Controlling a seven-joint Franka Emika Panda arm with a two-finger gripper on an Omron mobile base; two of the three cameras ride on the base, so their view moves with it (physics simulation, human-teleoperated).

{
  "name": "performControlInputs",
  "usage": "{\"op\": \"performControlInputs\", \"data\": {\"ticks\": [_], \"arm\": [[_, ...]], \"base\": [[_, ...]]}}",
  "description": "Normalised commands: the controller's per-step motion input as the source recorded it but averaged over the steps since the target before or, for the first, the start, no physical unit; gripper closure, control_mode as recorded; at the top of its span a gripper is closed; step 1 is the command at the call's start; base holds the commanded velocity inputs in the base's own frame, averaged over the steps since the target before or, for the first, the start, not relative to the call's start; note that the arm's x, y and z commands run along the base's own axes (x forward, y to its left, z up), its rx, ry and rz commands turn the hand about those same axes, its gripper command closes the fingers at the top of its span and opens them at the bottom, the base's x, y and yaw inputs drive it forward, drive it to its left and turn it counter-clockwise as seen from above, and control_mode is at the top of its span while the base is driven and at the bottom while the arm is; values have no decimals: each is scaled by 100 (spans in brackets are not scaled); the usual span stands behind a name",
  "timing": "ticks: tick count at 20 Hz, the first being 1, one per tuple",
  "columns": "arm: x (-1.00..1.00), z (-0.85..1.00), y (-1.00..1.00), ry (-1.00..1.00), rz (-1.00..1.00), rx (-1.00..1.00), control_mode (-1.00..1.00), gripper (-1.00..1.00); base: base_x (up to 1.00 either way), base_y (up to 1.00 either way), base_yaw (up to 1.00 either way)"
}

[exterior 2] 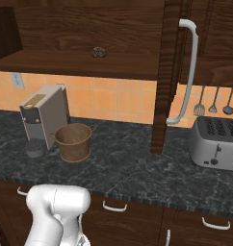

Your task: Open the cabinet, pick up the bread from the cabinet and place it in the basket. Then move the basket to the dining counter.

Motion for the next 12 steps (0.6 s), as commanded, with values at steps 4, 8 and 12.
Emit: {"op": "performControlInputs", "data": {"ticks": [4, 8, 12], "arm": [[61, 0, 0, 27, 41, 38, -100, 100], [48, 0, -28, 16, 33, 34, -100, 100], [85, -2, 7, 25, 21, 21, -100, 100]], "base": [[0, 0, 0], [0, 0, 0], [0, 0, 0]]}}
